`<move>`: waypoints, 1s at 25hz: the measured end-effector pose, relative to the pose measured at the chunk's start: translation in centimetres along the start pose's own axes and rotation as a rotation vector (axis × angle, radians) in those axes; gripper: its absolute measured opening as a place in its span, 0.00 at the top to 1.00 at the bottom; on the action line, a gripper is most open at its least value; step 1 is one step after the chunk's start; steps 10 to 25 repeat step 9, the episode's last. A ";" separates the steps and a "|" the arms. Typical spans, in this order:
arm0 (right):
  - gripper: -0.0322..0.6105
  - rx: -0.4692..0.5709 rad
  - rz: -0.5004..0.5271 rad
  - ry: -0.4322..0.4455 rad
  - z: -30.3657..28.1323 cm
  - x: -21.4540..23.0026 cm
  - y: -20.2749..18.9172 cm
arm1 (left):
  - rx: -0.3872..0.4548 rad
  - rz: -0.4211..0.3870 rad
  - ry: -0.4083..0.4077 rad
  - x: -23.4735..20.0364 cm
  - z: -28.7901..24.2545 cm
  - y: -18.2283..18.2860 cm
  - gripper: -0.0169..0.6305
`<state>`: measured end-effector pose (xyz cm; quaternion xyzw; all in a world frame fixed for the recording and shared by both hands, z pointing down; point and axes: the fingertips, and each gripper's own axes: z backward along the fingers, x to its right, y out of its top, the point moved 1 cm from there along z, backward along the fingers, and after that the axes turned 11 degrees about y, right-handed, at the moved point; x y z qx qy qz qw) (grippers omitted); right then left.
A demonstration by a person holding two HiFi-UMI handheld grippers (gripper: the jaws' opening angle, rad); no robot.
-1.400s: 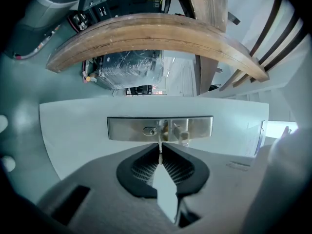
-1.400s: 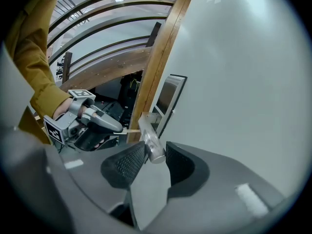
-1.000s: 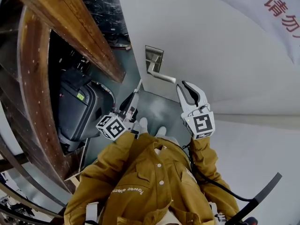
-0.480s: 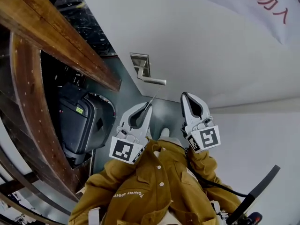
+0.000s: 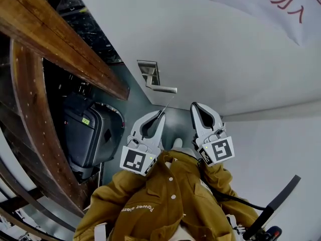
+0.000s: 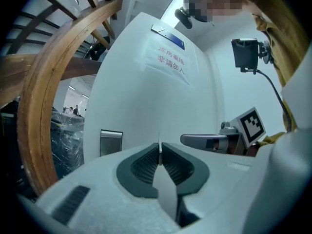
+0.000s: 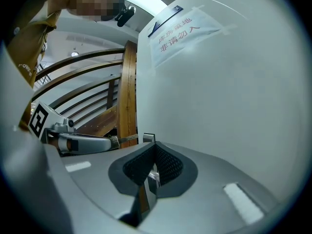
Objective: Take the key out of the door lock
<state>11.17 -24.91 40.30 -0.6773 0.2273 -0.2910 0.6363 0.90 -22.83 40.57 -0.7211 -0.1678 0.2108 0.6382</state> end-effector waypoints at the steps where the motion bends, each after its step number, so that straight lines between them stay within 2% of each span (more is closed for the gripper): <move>1: 0.94 0.000 0.001 0.000 0.0 0.0 0.0 | 0.000 -0.001 0.000 0.0 0.0 0.0 0.94; 9: 0.94 -0.004 0.005 0.002 -0.2 -0.2 0.1 | -0.015 0.028 -0.004 -0.4 0.0 -0.4 0.94; 25: 0.94 -0.004 0.005 0.002 -0.2 -0.2 0.1 | -0.015 0.028 -0.004 -0.4 0.0 -0.4 0.94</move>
